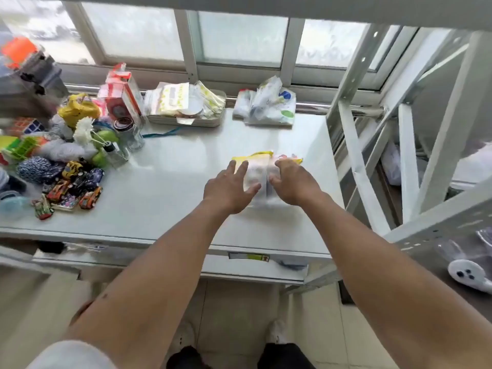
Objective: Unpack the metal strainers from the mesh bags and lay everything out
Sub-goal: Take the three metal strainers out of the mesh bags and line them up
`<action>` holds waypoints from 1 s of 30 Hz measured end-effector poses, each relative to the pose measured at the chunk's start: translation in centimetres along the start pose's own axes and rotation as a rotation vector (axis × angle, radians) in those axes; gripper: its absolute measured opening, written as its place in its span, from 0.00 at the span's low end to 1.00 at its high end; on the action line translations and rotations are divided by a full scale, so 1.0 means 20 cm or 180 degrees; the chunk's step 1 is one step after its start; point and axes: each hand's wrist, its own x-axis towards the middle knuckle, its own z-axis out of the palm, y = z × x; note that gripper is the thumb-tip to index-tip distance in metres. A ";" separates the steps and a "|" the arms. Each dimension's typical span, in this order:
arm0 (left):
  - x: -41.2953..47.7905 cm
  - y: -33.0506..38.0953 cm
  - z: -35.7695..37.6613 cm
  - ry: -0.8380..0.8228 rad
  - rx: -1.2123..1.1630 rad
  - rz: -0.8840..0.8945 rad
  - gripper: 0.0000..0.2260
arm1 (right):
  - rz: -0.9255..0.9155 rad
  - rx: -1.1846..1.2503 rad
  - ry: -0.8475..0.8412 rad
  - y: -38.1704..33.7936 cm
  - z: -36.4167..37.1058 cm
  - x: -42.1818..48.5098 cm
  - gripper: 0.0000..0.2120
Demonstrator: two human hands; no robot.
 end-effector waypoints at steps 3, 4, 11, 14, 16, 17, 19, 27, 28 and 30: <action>0.03 -0.01 0.05 -0.0235 -0.0028 -0.0028 0.32 | 0.0188 0.0107 -0.0082 -0.01 0.06 0.03 0.22; 0.04 -0.01 0.07 -0.0321 -0.0065 -0.0025 0.32 | 0.0207 0.0147 -0.0123 -0.01 0.08 0.02 0.22; 0.09 -0.08 0.13 -0.0047 -0.1000 -0.0082 0.22 | 0.0278 0.0136 0.0007 -0.04 0.19 0.01 0.21; 0.11 -0.13 0.13 -0.0043 -0.1336 -0.0245 0.28 | 0.0282 -0.0100 0.0200 -0.08 0.22 0.01 0.20; 0.12 -0.16 0.12 -0.0028 -0.1553 -0.0369 0.35 | 0.0228 -0.0307 0.0344 -0.12 0.25 0.00 0.19; 0.13 -0.17 0.12 -0.0037 -0.1687 -0.0430 0.38 | 0.0211 -0.0352 0.0427 -0.13 0.26 0.00 0.18; 0.13 -0.19 0.10 -0.0113 -0.1982 -0.0568 0.42 | 0.0248 -0.0346 0.0558 -0.15 0.28 0.00 0.16; 0.12 -0.32 0.07 -0.0502 -0.3275 -0.1034 0.44 | 0.0409 -0.0611 0.0219 -0.21 0.30 0.04 0.18; 0.12 -0.33 0.06 -0.0520 -0.3348 -0.1078 0.41 | 0.0418 -0.0612 0.0165 -0.22 0.30 0.04 0.19; 0.12 -0.35 0.06 -0.0550 -0.3532 -0.1135 0.35 | 0.0404 -0.0652 0.0154 -0.24 0.31 0.05 0.19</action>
